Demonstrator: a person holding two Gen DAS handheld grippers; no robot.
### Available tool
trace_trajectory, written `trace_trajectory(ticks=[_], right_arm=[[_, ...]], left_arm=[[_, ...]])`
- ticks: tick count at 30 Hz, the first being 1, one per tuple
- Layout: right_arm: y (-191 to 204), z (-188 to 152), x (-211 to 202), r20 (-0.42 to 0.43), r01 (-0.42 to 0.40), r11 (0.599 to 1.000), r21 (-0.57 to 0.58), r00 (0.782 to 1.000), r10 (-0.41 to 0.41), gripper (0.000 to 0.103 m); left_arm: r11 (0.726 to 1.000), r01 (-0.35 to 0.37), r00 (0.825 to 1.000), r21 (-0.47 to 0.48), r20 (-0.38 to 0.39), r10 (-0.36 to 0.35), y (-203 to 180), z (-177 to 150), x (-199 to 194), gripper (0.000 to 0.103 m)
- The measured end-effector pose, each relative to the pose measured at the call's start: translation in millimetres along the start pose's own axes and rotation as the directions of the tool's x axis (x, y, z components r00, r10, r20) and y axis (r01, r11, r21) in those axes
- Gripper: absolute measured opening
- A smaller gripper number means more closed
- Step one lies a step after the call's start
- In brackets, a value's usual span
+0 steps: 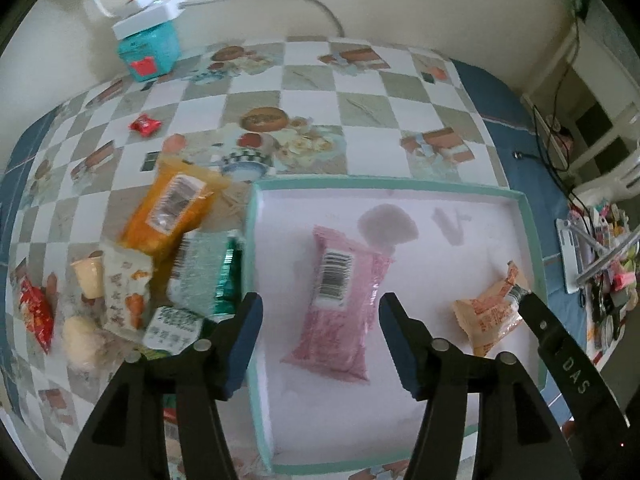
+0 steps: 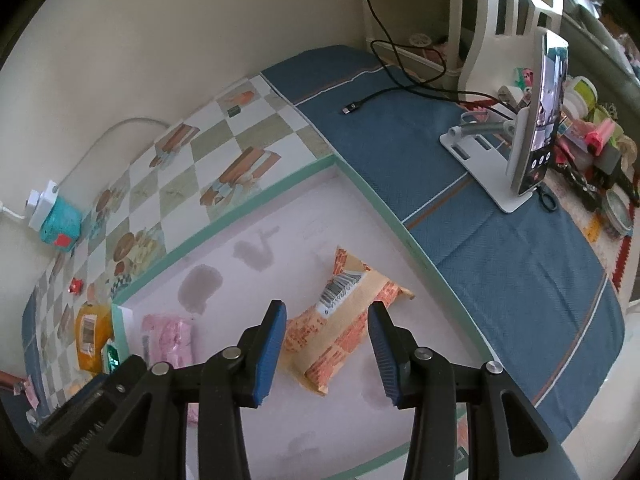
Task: Organize snacks
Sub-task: 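Withdraw both tools from the tray back toward the snack pile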
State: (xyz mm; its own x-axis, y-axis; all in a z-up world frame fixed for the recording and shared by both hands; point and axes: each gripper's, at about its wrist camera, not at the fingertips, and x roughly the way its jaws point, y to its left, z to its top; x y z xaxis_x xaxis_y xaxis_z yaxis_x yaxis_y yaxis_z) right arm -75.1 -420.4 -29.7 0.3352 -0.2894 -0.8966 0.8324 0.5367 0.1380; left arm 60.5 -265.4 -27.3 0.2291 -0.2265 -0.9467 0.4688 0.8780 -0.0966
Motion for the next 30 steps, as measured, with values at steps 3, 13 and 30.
trace_trajectory(ticks=[3, 13, 30], right_arm=[[3, -4, -8, 0.009, -0.002, 1.000, -0.020, 1.000, 0.002, 0.046], [15, -28, -28, 0.026, -0.013, 0.998, -0.066, 1.000, 0.014, 0.067], [66, -75, -64, 0.072, -0.046, 0.980, -0.194, 0.996, 0.061, 0.093]], left_arm=[[0.998, -0.029, 1.000, -0.052, 0.006, 0.029, 15, 0, -6, 0.066], [0.980, -0.084, 0.996, -0.182, 0.025, 0.090, 76, -19, -27, 0.094], [0.954, -0.141, 0.981, -0.266, 0.095, 0.172, 140, -64, -66, 0.101]])
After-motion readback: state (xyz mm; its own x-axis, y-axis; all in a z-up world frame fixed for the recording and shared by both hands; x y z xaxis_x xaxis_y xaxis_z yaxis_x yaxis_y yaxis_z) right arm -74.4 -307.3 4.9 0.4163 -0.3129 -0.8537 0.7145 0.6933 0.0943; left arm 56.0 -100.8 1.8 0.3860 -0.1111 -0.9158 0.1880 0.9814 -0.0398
